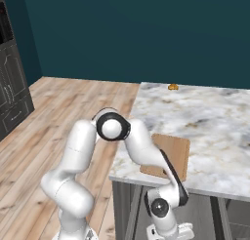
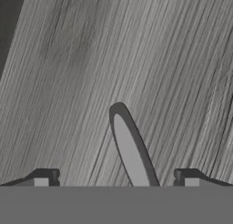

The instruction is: Open the drawer on the right and place the cutting tools on the cutting board.

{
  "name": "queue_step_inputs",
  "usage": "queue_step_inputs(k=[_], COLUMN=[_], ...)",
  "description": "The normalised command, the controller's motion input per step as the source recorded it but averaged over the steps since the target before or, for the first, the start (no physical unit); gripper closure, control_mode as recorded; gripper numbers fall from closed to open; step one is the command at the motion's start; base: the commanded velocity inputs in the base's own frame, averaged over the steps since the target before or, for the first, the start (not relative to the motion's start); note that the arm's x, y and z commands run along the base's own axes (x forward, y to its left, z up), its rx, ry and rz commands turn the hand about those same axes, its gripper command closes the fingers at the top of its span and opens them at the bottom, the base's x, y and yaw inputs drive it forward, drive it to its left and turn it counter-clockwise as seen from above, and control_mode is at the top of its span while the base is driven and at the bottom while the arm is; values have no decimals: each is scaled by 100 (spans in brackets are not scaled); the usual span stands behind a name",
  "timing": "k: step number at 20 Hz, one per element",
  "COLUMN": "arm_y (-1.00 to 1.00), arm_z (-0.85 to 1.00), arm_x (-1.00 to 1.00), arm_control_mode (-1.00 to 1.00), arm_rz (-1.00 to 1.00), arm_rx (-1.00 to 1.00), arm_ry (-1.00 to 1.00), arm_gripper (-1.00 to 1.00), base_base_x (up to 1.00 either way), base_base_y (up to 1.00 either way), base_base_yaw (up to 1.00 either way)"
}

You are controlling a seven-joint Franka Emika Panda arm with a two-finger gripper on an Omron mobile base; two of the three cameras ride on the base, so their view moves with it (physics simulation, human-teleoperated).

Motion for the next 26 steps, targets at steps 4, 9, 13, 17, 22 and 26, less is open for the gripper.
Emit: queue_step_inputs(k=[4, 9, 13, 17, 22, 26], arm_y=[0, 4, 6, 14, 22, 20], arm_z=[-1, -11, -29, -34, -14, -3], arm_x=[0, -1, -13, -6, 0, -8], arm_control_mode=[-100, -100, -100, -100, -100, -100], arm_rz=[0, 0, 0, 0, 0, 0], arm_rx=[1, 0, 0, -1, 0, 0], arm_ry=[0, 2, 4, 5, 0, 0], arm_gripper=[-100, -100, -100, -100, -100, -100], base_base_x=[0, 0, 0, 0, 0, 0], base_base_y=[0, 0, 0, 0, 0, 0], base_base_yaw=[0, 0, 0, 0, 0, 0])
